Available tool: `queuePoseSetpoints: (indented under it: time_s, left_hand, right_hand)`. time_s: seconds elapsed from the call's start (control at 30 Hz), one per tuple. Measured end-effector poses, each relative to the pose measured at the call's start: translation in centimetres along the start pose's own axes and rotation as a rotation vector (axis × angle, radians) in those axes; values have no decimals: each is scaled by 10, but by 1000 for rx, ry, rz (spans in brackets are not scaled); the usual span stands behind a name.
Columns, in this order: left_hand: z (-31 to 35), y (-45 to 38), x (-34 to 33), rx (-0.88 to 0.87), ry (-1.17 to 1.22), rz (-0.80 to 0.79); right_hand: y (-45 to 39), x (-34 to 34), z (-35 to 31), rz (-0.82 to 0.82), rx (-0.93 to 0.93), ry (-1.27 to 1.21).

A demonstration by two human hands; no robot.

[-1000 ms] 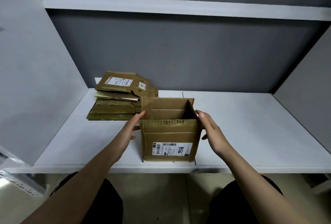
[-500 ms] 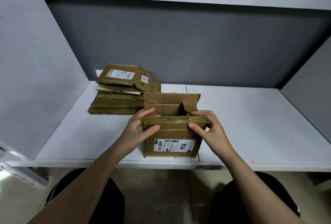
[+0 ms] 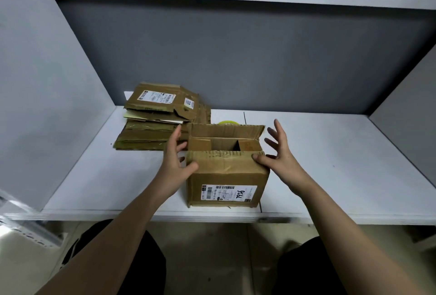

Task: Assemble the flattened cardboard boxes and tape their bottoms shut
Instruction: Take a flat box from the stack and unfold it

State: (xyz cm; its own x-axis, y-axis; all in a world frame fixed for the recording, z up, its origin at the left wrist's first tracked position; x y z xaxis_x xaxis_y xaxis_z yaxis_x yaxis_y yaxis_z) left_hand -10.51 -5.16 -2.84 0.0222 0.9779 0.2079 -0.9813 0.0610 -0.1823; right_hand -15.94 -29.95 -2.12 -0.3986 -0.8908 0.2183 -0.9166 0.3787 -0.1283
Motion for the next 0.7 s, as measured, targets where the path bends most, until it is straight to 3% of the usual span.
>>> queuePoseSetpoints:
  time_s: [0.1, 0.23, 0.7]
  left_hand:
    - [2, -6, -7, 79, 108, -58]
    - [0, -17, -12, 163, 262, 61]
    - [-3, -19, -19, 150, 133, 24]
  right_hand:
    - [-5, 1, 3, -105, -32, -95]
    - [-8, 6, 14, -53, -19, -127]
    - [0, -4, 25, 5, -95, -139]
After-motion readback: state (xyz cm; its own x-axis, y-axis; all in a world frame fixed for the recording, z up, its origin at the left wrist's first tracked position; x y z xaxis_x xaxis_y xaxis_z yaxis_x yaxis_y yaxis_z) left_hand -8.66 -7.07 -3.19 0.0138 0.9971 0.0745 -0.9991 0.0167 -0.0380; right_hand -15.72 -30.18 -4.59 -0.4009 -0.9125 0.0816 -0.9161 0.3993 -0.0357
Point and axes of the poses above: each hand's wrist, its own y-axis away from the middle knuckle, its own x-axis out of the back of the hand, z = x × y, the point moved 4 cm from there along -y, towards the middle knuckle, and after that the axes turned 14 degrees about z, right-handed, at the moved point
